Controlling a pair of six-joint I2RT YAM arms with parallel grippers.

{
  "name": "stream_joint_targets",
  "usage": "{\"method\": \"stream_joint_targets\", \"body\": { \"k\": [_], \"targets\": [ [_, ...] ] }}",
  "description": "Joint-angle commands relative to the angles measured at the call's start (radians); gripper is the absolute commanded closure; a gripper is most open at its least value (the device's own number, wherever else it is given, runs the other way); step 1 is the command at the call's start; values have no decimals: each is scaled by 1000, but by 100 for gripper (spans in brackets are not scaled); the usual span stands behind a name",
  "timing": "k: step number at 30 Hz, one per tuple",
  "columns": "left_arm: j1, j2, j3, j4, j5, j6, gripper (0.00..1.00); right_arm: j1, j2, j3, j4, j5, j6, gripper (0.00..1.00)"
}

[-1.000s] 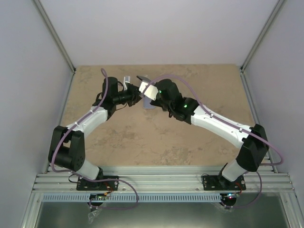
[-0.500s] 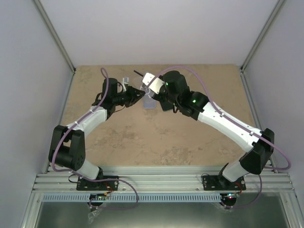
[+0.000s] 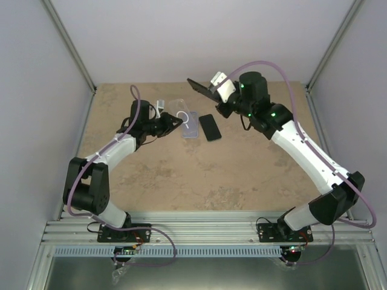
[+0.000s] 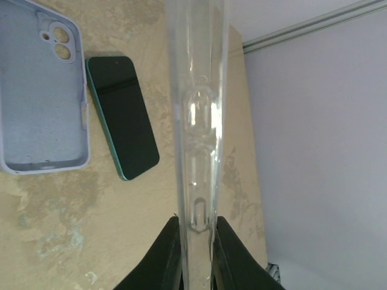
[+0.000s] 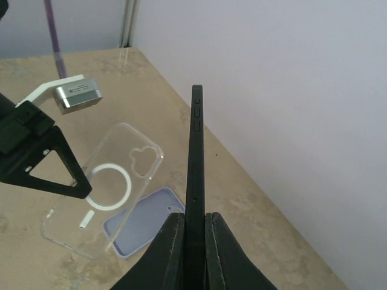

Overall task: Take the phone out of the phone case
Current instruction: Remove the phone case from the phone, then place the phone at the center of the board.

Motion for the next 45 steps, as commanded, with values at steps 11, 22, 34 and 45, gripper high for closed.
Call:
{"method": "stream_joint_targets", "body": {
  "k": [11, 22, 34, 45],
  "targets": [
    [131, 109, 190, -255, 94, 400, 100, -204, -114, -349, 266, 96, -128, 100],
    [177, 165, 242, -297, 121, 431, 100, -203, -25, -644, 654, 295, -303, 100],
    [183, 172, 250, -303, 98, 430, 100, -157, 155, -726, 923, 390, -425, 99],
    [189, 173, 252, -307, 86, 430, 100, -92, 324, -769, 1072, 494, -485, 95]
  ]
}}
